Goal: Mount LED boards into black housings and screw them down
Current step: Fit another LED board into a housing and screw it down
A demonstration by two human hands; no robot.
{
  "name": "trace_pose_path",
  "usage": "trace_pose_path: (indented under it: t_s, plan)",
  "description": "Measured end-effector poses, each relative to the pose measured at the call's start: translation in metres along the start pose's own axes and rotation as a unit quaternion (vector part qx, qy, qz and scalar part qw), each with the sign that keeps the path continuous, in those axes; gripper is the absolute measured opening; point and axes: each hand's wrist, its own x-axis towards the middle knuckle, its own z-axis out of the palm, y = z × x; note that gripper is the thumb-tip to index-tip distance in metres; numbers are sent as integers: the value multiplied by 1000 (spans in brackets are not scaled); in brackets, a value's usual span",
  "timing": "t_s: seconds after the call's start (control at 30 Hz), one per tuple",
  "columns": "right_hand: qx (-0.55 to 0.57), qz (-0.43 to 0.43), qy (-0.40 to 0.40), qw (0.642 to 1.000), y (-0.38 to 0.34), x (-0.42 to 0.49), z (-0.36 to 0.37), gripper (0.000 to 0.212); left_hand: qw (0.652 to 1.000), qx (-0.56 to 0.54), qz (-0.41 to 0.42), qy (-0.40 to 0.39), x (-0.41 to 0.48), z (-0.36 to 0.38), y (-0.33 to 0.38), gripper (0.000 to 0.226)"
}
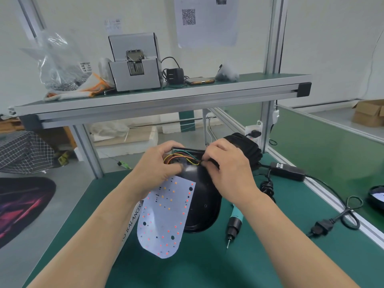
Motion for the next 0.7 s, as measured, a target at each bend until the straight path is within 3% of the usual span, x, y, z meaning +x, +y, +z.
trace_pose_path:
  t_s: [0.1, 0.2, 0.27, 0.33, 0.7]
  plan:
    - [13, 79, -18, 997, -1, 1, 1, 36, 1000, 9, 12, -9, -2, 0, 1, 35]
    - [67, 102, -100, 988, 4, 7, -2, 46, 1000, 19, 16, -8, -3, -1, 1, 36]
    - [16, 76, -170, 982, 5, 13, -2, 24, 999, 28, 19, -10, -2, -1, 0, 34]
    - [-30, 78, -191, 978, 2, 17, -1, 5, 999, 39, 21, -19, -3, 1, -3, 33]
    - [-62, 165, -147, 973, 3, 27, 19, 4, 997, 69, 32, 4, -1, 12, -16, 36]
